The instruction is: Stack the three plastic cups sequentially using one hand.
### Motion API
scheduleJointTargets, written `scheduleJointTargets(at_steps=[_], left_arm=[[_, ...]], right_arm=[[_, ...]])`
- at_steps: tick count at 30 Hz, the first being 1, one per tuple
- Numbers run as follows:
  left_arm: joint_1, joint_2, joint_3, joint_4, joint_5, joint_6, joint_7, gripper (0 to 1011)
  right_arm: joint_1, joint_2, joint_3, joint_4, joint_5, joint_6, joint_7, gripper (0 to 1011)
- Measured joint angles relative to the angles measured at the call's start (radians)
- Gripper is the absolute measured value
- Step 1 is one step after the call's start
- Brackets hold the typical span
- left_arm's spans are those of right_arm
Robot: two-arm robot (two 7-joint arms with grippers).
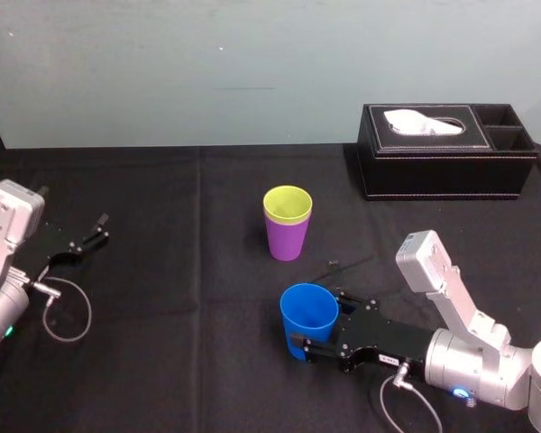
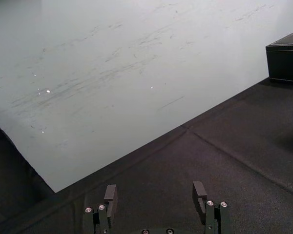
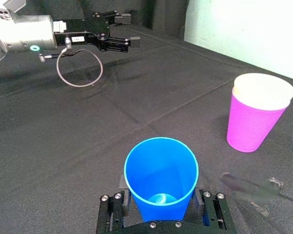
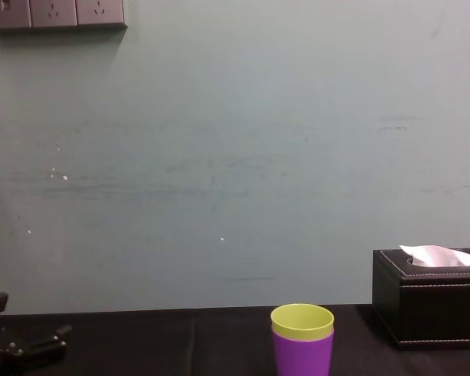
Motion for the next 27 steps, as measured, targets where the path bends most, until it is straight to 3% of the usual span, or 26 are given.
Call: scheduleJointTargets(at_steps=[27], left_arm=[[0.0, 0.0, 0.0, 0.0, 0.0, 0.0, 0.0, 1010]], right_arm=[[-0.006, 0.006, 0.009, -0.022, 0.008, 0.009, -0.007, 718]])
